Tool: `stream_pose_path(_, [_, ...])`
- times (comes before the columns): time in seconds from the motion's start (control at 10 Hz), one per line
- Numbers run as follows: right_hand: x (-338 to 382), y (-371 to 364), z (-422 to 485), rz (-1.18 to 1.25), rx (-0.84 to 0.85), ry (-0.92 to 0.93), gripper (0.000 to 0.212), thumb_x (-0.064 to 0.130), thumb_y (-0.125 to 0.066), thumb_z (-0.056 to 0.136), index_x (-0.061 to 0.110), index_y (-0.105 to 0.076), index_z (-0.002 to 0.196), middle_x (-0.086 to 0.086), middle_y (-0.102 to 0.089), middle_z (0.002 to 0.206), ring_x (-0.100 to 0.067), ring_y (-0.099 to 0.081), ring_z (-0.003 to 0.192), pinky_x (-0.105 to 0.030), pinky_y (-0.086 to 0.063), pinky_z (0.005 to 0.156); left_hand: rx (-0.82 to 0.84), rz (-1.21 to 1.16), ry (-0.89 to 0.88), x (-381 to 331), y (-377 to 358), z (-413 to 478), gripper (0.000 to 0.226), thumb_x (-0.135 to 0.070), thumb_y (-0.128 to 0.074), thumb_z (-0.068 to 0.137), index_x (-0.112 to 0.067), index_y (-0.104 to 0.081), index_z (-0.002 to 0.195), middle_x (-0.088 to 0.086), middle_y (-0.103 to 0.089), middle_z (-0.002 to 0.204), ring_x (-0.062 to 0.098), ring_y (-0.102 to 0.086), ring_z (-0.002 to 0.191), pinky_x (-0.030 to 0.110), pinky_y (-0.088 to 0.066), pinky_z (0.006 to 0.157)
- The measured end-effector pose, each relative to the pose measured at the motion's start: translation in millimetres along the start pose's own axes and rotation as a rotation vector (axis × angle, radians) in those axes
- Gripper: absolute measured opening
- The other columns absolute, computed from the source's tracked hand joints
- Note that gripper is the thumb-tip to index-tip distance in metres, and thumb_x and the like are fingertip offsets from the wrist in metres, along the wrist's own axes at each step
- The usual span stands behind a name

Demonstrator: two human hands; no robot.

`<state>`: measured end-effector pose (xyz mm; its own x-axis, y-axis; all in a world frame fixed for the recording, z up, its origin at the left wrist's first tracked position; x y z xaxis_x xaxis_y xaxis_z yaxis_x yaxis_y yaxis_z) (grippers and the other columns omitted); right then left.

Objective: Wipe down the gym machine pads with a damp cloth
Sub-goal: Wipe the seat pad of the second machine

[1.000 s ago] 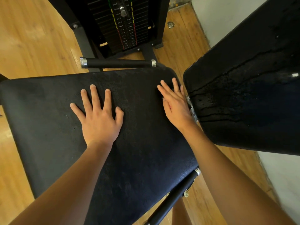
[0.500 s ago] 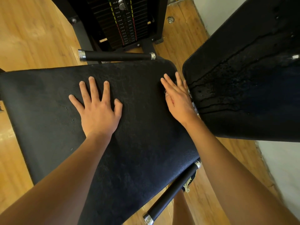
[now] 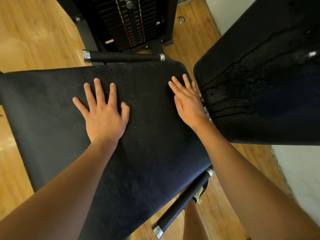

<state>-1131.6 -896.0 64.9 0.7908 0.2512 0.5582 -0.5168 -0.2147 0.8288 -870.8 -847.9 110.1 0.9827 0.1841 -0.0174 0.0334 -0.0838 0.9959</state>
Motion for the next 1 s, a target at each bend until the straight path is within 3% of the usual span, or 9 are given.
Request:
stream_pose_path(0.3, [-3,-1,-72,-0.059,-0.009,-0.065,0.049,0.018,-0.037,0.108,0.015,-0.038,0.157,0.001,-0.035,0.164,-0.021,-0.017,0.157,-0.038,-0.010,0.129,0.008,0.007,0.000,1,1,0,0.063,-0.048,-0.031,0.103,-0.022,-0.027,0.160,0.017,-0.013,0.169,0.041,-0.005,0.156,0.072,-0.005,0.119])
stream_pose_path(0.4, [-2,-2,-113,-0.051,-0.011,-0.085,0.048,0.020,-0.035,0.108,0.015,-0.041,0.156,0.002,-0.035,0.163,-0.021,-0.018,0.157,-0.037,-0.010,0.129,0.016,0.007,0.000,0,1,0,0.063,-0.048,-0.030,0.103,-0.022,-0.027,0.160,0.017,-0.012,0.169,0.041,-0.005,0.156,0.072,-0.004,0.119])
stream_pose_path(0.6, [-2,0,-106,-0.009,0.001,-0.104,0.047,0.021,-0.035,0.109,0.016,-0.041,0.155,0.003,-0.035,0.163,-0.019,-0.015,0.158,-0.043,-0.017,0.128,0.028,0.009,-0.004,0,2,0,0.063,-0.049,-0.030,0.104,-0.021,-0.026,0.161,0.017,-0.011,0.170,0.041,-0.004,0.156,0.072,-0.003,0.119])
stream_pose_path(0.8, [-1,2,-70,-0.025,-0.004,-0.091,0.046,0.014,-0.040,0.109,0.014,-0.042,0.155,0.001,-0.037,0.163,-0.020,-0.016,0.156,-0.021,0.002,0.125,0.033,0.011,-0.012,-1,3,0,0.063,-0.048,-0.028,0.104,-0.021,-0.025,0.161,0.017,-0.010,0.170,0.041,-0.003,0.156,0.071,-0.003,0.120])
stream_pose_path(1.0, [3,3,-103,0.003,0.024,-0.124,0.048,0.009,-0.043,0.108,0.015,-0.041,0.156,0.003,-0.033,0.164,-0.018,-0.015,0.157,-0.044,-0.019,0.128,0.049,0.021,-0.025,-1,3,-2,0.063,-0.048,-0.026,0.105,-0.020,-0.024,0.161,0.018,-0.009,0.170,0.042,-0.002,0.156,0.072,-0.002,0.119])
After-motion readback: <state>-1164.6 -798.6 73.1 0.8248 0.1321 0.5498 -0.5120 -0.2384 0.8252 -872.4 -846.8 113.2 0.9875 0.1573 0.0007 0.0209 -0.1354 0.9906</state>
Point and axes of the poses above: each hand's wrist, its own z-axis towards the middle knuckle, its own y-axis out of the back of the hand, x = y × z, the point moved 1 cm from there along z, towards the middle knuckle
